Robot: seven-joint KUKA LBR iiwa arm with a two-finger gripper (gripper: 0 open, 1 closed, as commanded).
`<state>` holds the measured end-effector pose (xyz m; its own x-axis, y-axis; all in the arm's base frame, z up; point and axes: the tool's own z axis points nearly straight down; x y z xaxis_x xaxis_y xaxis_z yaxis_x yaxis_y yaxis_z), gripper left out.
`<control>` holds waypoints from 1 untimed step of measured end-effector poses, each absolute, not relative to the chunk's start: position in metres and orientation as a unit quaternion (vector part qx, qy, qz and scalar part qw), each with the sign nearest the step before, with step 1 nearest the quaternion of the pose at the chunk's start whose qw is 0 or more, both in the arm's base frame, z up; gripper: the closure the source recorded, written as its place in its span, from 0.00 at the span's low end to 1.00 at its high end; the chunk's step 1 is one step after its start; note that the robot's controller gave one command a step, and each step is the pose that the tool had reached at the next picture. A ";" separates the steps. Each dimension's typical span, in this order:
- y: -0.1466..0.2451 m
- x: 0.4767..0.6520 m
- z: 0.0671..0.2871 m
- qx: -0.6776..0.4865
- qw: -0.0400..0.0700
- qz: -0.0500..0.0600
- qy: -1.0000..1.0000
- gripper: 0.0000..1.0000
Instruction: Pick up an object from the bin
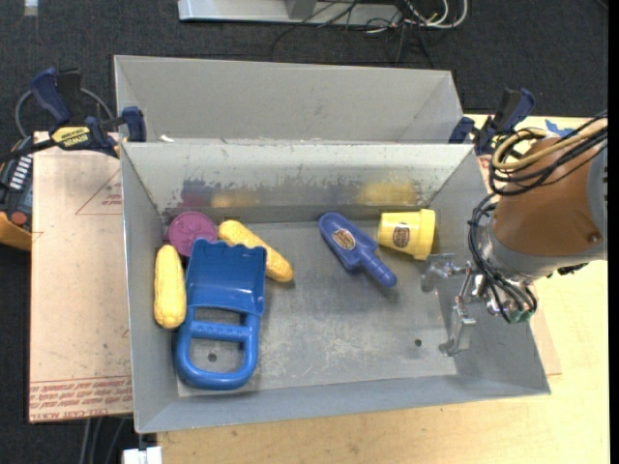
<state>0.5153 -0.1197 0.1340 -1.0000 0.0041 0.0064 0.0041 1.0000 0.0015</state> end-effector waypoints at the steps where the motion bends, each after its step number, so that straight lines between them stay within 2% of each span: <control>1: -0.119 0.517 0.139 0.000 0.000 0.000 -1.000 0.00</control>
Offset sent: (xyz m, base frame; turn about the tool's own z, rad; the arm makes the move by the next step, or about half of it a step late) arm 0.0332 0.0186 0.0241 0.0396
